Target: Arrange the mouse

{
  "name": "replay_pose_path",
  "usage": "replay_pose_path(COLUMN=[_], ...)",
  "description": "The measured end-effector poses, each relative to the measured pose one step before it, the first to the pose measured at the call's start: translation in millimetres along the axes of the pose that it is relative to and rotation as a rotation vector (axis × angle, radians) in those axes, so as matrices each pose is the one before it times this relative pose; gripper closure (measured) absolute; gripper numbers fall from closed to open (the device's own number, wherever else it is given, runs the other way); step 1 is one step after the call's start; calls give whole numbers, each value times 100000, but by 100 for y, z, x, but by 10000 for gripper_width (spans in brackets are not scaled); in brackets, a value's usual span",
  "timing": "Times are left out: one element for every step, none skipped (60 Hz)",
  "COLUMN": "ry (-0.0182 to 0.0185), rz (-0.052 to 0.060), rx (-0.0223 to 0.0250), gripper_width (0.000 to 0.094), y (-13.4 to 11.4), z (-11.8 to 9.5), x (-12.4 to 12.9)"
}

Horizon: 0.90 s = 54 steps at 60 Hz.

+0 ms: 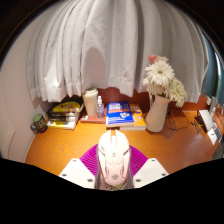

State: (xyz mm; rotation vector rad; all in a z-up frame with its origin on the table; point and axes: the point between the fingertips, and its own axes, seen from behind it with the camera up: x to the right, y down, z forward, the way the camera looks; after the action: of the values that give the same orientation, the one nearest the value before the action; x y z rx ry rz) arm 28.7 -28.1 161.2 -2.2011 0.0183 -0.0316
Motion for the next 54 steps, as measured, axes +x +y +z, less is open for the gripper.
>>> replay_pose_path(ry=[-402, -41, 109, -284, -317, -276, -145, -14, 79, 209, -289, 627, 371, 321, 298, 254, 179, 262, 227, -153, 446, 78, 56, -101, -134, -34, 93, 26, 219, 219, 157, -57, -31, -166, -272, -368, -399, -453, -493, -198, -489, -480, -464, -699, -606, -119, 157, 223, 194, 301, -129, -595, -8, -102], rz=[143, 397, 375, 366, 412, 512, 478, 211, -39, -81, -248, -18, -249, -290, -119, -21, 26, -22, -37, -208, 456, 412, 702, 815, 821, 433, -38, -455, -1003, -594, -283, 190, 328, 372, 389, 401, 329, 105, 8, -209, -124, -37, -129, -328, -241, 58, 173, 82, -31, -2, -16, -57, 116, 151], rx=[-782, -2067, -2165, -1783, -1702, -1748, -1812, -1728, -1474, -1178, -456, -727, -1014, -1117, -995, -644, -344, -207, -256, -919, -588, -873, -1087, -944, -821, 154, 2558, -599, -347, 976, 20, -197, 199, -96, -125, 133, 31, -169, 201, -281, 69, -260, -413, -208, -167, -405, -563, -610, -266, -80, 297, 449, 472, 441], gripper_width=[562, 562, 563, 562, 563, 563, 562, 563, 563, 563, 563, 563, 563, 563, 563, 564, 564, 555, 556, 559, 557, 557, 557, 557, 553, 538, 540, 541, 540, 541, 540, 531, 520, 505, 494, 476, 471, 454, 445, 435, 422, 410, 396, 376, 341, 290, 233, 173, 112, 77, 69, 71, 72, 74], y=[1365, 910, 787, 889, 886, 890, 873, 802, 703, 627, 715, 567, 542, 517, 469, 350, 258, 221, 260, 303, 373, 410, 361, 355, 358, -36, -272, 268, -76, -89, 107, -33, -37, 1, -31, -87, -7, 2, -39, 59, -26, 34, 58, 15, 0, 74, 113, 106, 26, -25, -86, -110, -109, -80], z=[887, 562, 524, 593, 596, 571, 535, 501, 476, 468, 587, 425, 370, 366, 305, 301, 246, 247, 276, 173, 362, 244, 231, 202, 226, -243, 199, 166, -314, 67, 59, 45, 43, 24, 22, -8, 27, -8, 31, -106, -11, -6, -2, -46, -76, -116, -148, -238, -276, -380, -429, -464, -474, -579], x=[-285, -407, -450, -337, -300, -253, -185, -131, -66, -25, 185, -76, 3, 52, 43, 67, 70, 92, 63, 237, -11, 130, 30, 0, -12, 10, -24, -12, 93, -2, -6, -19, -36, -14, -24, -28, -16, -17, -39, -48, 16, -78, -55, -127, -77, 34, 75, 44, -23, 75, -119, -154, -7, -21])
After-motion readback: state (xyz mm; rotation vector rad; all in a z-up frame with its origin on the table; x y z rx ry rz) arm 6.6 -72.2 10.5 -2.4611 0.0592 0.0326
